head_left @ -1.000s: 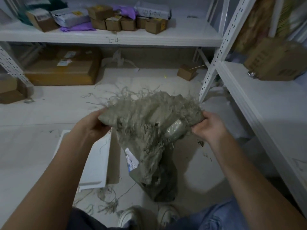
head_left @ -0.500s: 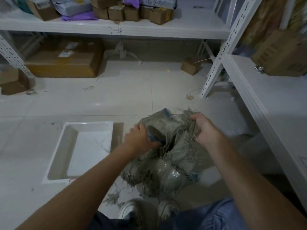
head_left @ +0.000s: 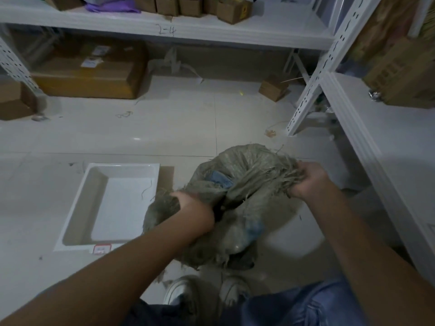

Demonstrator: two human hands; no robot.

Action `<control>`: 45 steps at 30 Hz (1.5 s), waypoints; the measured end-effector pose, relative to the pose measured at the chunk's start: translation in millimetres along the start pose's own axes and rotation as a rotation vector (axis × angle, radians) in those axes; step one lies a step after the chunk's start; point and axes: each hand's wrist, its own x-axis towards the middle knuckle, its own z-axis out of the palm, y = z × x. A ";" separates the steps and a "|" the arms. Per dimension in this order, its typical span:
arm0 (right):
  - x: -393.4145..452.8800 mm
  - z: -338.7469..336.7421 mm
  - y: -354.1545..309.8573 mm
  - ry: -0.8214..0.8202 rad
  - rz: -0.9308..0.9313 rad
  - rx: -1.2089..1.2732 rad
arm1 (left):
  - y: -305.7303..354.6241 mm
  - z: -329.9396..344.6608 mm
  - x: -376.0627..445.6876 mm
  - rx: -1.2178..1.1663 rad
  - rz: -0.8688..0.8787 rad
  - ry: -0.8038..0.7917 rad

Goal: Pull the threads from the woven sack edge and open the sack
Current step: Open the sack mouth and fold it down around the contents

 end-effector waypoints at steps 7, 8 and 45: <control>7.7 1.4 4.1 -0.028 -0.061 -0.124 | 10.2 0.4 73.8 -0.351 -0.106 0.180; 10.6 -0.2 2.4 -0.014 -0.086 -0.157 | 12.9 7.7 79.9 -0.352 -0.102 0.215; 86.5 -63.9 14.2 0.218 -0.442 -1.545 | -132.5 54.6 88.2 -0.728 -0.300 0.217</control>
